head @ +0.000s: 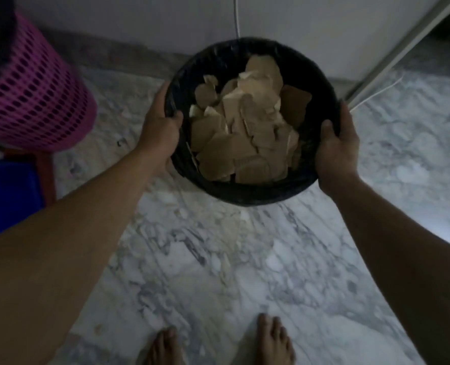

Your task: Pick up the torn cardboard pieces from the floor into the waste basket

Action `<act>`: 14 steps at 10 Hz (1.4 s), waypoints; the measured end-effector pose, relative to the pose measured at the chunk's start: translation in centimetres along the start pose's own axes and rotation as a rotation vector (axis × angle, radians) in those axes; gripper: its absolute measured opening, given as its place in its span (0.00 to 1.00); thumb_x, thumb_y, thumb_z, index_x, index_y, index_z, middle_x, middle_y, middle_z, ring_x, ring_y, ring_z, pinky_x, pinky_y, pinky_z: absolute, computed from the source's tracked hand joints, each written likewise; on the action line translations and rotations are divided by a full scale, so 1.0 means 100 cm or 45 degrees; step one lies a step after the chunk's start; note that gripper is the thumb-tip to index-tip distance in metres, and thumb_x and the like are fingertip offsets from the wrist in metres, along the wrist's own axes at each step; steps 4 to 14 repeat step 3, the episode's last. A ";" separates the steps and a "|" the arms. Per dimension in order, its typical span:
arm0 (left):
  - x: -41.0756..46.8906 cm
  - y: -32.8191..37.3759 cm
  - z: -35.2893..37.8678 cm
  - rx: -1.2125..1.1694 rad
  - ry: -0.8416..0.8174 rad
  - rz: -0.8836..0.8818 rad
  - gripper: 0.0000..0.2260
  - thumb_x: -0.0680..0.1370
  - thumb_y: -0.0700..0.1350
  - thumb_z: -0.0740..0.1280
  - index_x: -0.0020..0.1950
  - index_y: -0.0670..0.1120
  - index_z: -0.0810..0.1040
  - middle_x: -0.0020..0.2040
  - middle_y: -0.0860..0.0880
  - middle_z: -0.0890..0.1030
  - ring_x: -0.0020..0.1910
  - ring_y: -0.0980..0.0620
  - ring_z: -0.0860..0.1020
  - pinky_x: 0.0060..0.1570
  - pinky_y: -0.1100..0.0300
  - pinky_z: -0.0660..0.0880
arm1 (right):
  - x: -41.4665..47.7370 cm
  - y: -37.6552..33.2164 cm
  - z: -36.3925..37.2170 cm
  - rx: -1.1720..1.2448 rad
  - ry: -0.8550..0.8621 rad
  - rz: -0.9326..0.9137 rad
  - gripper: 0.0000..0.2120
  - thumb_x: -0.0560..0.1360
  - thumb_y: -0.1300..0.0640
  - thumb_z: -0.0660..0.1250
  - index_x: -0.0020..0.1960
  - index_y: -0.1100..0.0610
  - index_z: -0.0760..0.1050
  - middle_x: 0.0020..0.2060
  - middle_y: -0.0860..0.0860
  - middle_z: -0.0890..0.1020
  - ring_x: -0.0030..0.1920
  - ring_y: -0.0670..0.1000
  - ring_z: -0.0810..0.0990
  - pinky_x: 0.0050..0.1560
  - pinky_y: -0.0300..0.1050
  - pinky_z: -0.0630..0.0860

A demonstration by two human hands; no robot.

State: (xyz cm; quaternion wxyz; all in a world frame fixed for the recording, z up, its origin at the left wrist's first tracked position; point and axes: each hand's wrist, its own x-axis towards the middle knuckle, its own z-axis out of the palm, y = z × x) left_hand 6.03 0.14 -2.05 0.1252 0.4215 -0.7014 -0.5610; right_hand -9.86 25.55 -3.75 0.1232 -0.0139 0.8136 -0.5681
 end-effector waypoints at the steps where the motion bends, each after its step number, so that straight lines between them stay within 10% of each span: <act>1: 0.019 -0.001 -0.003 0.074 0.019 0.093 0.26 0.83 0.37 0.59 0.80 0.54 0.61 0.76 0.51 0.69 0.72 0.52 0.69 0.71 0.56 0.68 | 0.013 -0.004 0.006 -0.046 -0.034 -0.004 0.26 0.84 0.53 0.57 0.82 0.49 0.59 0.76 0.50 0.70 0.74 0.49 0.70 0.74 0.51 0.70; 3: 0.013 0.021 -0.023 -0.013 -0.188 0.006 0.37 0.78 0.58 0.68 0.82 0.57 0.53 0.78 0.55 0.66 0.73 0.57 0.68 0.72 0.58 0.65 | -0.004 -0.037 -0.010 -0.283 -0.199 0.271 0.38 0.81 0.34 0.57 0.82 0.41 0.39 0.80 0.54 0.62 0.76 0.60 0.67 0.68 0.54 0.70; 14: 0.013 0.021 -0.023 -0.013 -0.188 0.006 0.37 0.78 0.58 0.68 0.82 0.57 0.53 0.78 0.55 0.66 0.73 0.57 0.68 0.72 0.58 0.65 | -0.004 -0.037 -0.010 -0.283 -0.199 0.271 0.38 0.81 0.34 0.57 0.82 0.41 0.39 0.80 0.54 0.62 0.76 0.60 0.67 0.68 0.54 0.70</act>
